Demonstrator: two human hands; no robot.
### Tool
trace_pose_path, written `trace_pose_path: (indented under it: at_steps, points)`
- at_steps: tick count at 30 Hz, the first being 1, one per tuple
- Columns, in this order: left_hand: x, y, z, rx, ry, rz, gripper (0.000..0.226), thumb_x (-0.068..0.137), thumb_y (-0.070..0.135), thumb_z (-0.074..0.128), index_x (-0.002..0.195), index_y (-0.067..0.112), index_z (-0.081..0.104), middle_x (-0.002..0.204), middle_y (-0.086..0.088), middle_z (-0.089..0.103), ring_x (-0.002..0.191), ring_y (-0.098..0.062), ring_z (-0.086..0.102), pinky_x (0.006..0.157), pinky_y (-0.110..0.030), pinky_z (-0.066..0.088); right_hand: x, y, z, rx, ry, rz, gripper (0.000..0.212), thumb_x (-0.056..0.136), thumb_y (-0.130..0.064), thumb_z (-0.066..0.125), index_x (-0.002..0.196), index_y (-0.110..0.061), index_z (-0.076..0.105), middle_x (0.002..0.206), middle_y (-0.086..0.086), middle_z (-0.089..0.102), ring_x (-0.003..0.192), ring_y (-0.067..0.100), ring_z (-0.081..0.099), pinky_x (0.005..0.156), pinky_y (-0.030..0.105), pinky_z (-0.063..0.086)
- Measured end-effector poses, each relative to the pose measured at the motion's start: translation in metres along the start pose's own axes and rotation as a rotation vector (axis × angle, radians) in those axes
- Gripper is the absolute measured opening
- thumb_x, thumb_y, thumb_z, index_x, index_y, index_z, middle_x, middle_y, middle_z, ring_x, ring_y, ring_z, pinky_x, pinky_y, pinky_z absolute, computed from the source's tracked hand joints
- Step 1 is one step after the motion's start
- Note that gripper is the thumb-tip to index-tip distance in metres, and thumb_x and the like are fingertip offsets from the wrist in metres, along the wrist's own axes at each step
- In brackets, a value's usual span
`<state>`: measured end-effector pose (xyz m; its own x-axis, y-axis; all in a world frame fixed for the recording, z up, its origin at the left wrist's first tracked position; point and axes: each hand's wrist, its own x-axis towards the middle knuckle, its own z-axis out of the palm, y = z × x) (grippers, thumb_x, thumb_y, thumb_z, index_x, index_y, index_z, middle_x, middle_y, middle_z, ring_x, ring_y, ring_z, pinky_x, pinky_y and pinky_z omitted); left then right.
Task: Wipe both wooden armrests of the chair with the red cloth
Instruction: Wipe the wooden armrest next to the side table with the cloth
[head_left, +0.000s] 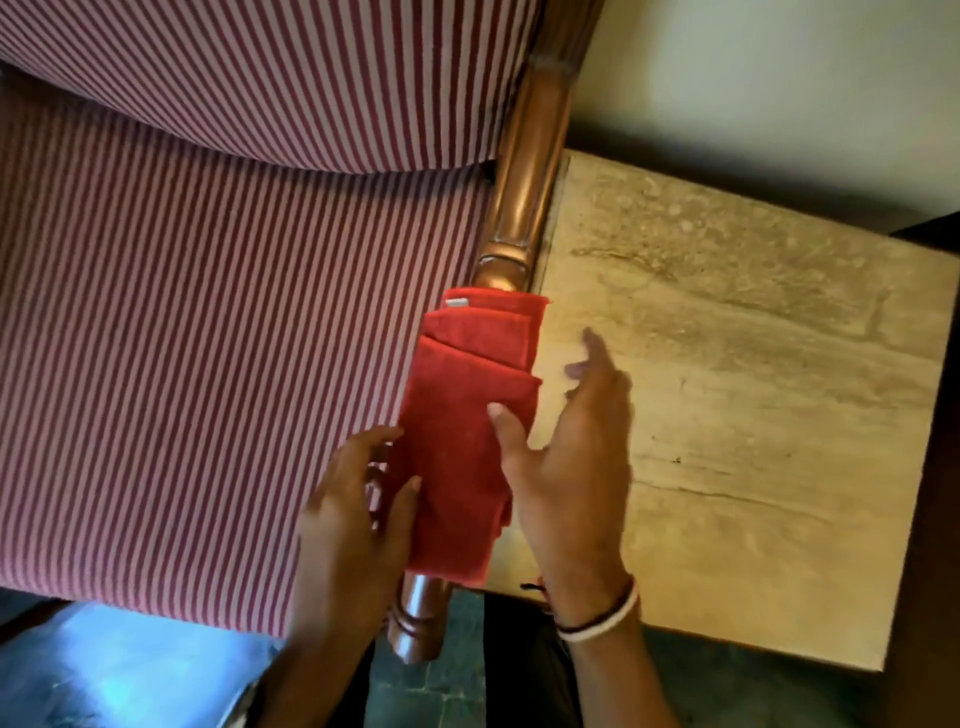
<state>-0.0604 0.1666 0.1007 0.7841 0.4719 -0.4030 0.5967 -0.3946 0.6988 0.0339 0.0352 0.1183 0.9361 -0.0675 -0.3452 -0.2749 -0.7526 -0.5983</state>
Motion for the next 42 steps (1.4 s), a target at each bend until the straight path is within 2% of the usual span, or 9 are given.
trace_pose_path:
  at_steps: [4, 8, 10, 14, 20, 27, 31, 35, 42]
  points:
    - [0.021, -0.028, -0.018, 0.145, 0.0, 0.271, 0.041, 0.1, 0.039, 0.048, 0.134, 0.017, 0.053, 0.127, -0.003, 0.061, 0.113, -0.015, 0.059, 0.086, -0.027, 0.053, -0.027, -0.02, 0.025, -0.074, 0.309, -0.216, 0.059, 0.098, -0.025, 0.065, 0.151, -0.015, 0.04, 0.151, 0.007, 0.044, 0.14, 0.021, 0.042, 0.113, 0.046, 0.046]
    - [0.071, -0.084, -0.014, 0.498, 0.024, 0.535, 0.043, 0.104, 0.025, 0.044, 0.141, 0.005, 0.052, 0.148, -0.022, 0.054, 0.136, -0.036, 0.053, 0.108, -0.051, 0.048, -0.042, -0.03, 0.074, -0.311, 0.225, -0.325, 0.057, 0.104, -0.026, 0.053, 0.156, -0.011, 0.036, 0.167, 0.011, 0.031, 0.157, 0.026, 0.027, 0.125, 0.051, 0.031]
    - [0.094, -0.123, -0.009, 0.679, -0.064, 0.626, 0.05, 0.106, 0.027, 0.04, 0.147, 0.001, 0.049, 0.156, -0.027, 0.045, 0.145, -0.041, 0.045, 0.113, -0.059, 0.044, -0.044, -0.025, 0.095, -0.445, 0.177, -0.293, 0.063, 0.105, -0.029, 0.045, 0.161, -0.008, 0.025, 0.172, 0.014, 0.018, 0.161, 0.027, 0.013, 0.13, 0.052, 0.02]
    - [0.121, -0.184, -0.008, 0.885, -0.19, 0.816, 0.063, 0.108, 0.042, 0.02, 0.154, 0.003, 0.037, 0.162, -0.025, 0.032, 0.15, -0.038, 0.036, 0.121, -0.055, 0.037, -0.042, -0.011, 0.113, -0.638, 0.199, -0.261, 0.075, 0.1, -0.033, 0.04, 0.164, -0.01, 0.009, 0.174, 0.013, 0.007, 0.162, 0.027, 0.004, 0.132, 0.048, 0.009]
    - [0.126, -0.204, 0.003, 0.857, -0.159, 0.817, 0.066, 0.106, 0.046, 0.028, 0.159, 0.006, 0.028, 0.166, -0.021, 0.028, 0.154, -0.034, 0.031, 0.123, -0.052, 0.031, -0.015, -0.017, 0.11, -0.574, 0.25, -0.287, 0.079, 0.094, -0.031, 0.044, 0.164, -0.012, 0.012, 0.174, 0.012, 0.008, 0.162, 0.027, 0.004, 0.131, 0.051, 0.014]
    - [0.128, -0.201, 0.002, 0.88, -0.13, 0.838, 0.068, 0.103, 0.043, 0.036, 0.158, 0.004, 0.029, 0.165, -0.022, 0.03, 0.153, -0.035, 0.032, 0.123, -0.053, 0.032, 0.126, -0.071, 0.074, -0.537, 0.331, -0.229, 0.074, 0.101, -0.028, 0.044, 0.164, -0.009, 0.01, 0.173, 0.018, 0.007, 0.161, 0.034, 0.005, 0.131, 0.049, 0.015]
    - [0.128, -0.2, 0.0, 0.886, -0.119, 0.837, 0.068, 0.103, 0.044, 0.036, 0.158, 0.005, 0.028, 0.166, -0.022, 0.029, 0.153, -0.034, 0.032, 0.123, -0.053, 0.032, 0.039, -0.037, 0.096, -0.499, 0.323, -0.265, 0.074, 0.103, -0.024, 0.048, 0.165, -0.013, 0.009, 0.174, 0.014, 0.004, 0.162, 0.031, 0.004, 0.129, 0.052, 0.023]
    - [0.128, -0.202, 0.003, 0.9, -0.101, 0.842, 0.068, 0.104, 0.045, 0.033, 0.158, 0.005, 0.027, 0.166, -0.021, 0.027, 0.154, -0.033, 0.029, 0.124, -0.051, 0.029, -0.08, 0.003, 0.12, -0.539, 0.227, -0.204, 0.093, 0.09, -0.028, 0.062, 0.165, -0.017, 0.008, 0.175, 0.008, 0.002, 0.162, 0.028, 0.005, 0.127, 0.053, 0.025]
    - [0.129, -0.204, 0.003, 0.877, -0.072, 0.865, 0.067, 0.106, 0.045, 0.03, 0.159, 0.005, 0.028, 0.167, -0.021, 0.027, 0.155, -0.032, 0.03, 0.126, -0.05, 0.027, 0.01, -0.026, 0.101, -0.523, 0.225, -0.226, 0.079, 0.104, -0.047, 0.046, 0.164, -0.013, 0.008, 0.173, 0.019, 0.002, 0.161, 0.034, 0.003, 0.129, 0.053, 0.02]
